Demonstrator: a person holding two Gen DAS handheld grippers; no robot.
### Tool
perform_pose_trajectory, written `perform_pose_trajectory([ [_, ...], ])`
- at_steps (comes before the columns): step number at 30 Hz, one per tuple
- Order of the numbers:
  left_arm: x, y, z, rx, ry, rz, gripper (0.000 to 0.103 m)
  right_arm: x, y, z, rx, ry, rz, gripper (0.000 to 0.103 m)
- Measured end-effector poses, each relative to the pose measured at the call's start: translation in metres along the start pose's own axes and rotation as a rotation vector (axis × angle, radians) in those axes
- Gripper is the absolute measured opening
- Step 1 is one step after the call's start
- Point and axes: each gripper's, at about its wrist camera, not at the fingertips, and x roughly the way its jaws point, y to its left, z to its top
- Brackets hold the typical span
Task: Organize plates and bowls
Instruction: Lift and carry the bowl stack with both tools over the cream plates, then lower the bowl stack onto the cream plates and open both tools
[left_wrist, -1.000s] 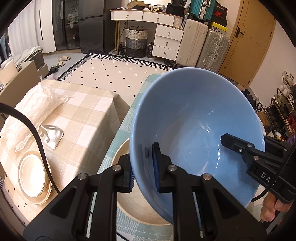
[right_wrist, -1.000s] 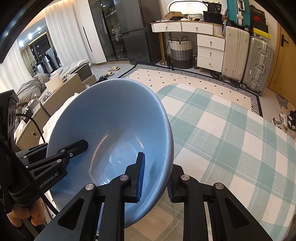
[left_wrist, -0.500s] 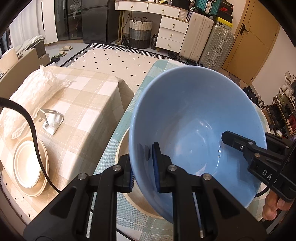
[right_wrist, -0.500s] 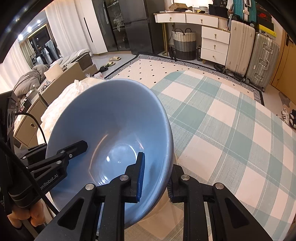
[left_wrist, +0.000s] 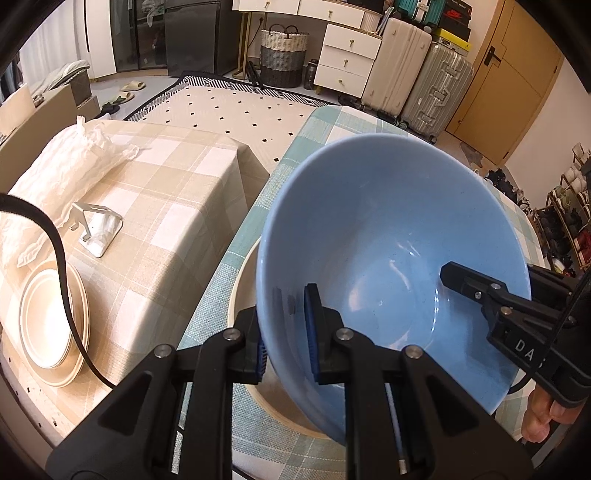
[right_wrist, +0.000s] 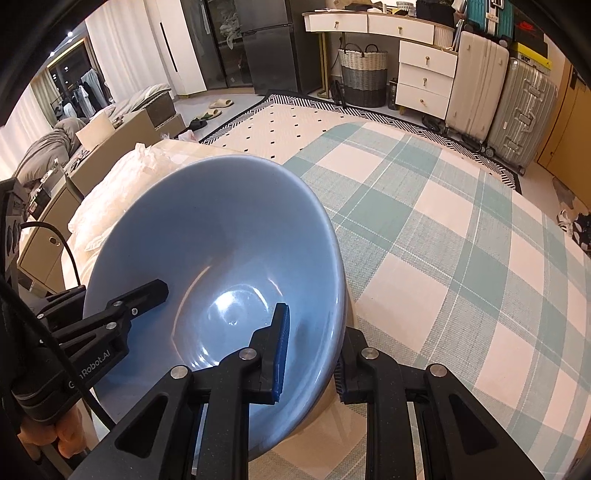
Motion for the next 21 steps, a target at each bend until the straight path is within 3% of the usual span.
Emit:
perform_pose_trajectory([
  [9,0.006,-0.007,0.002,0.037,-0.01,-0.034,0.026,0.002,-0.002,0.0,0.006,-0.011,-0.018,0.025],
  [11,0.004,-0.006,0.002,0.046,-0.02,-0.036,0.03,0.0,-0.005,-0.001,0.022,-0.022,-0.022,0.042],
  [12,0.003,-0.005,0.002,0.051,-0.03,-0.032,0.033,-0.002,-0.007,-0.002,0.029,-0.034,-0.03,0.046],
  [16,-0.003,0.0,0.002,0.049,-0.049,-0.047,0.054,-0.008,-0.013,-0.005,0.043,-0.049,-0.015,0.05],
  [21,-0.017,0.003,-0.004,0.07,-0.082,-0.064,0.072,-0.022,-0.019,-0.015,0.046,-0.089,-0.005,0.067],
])
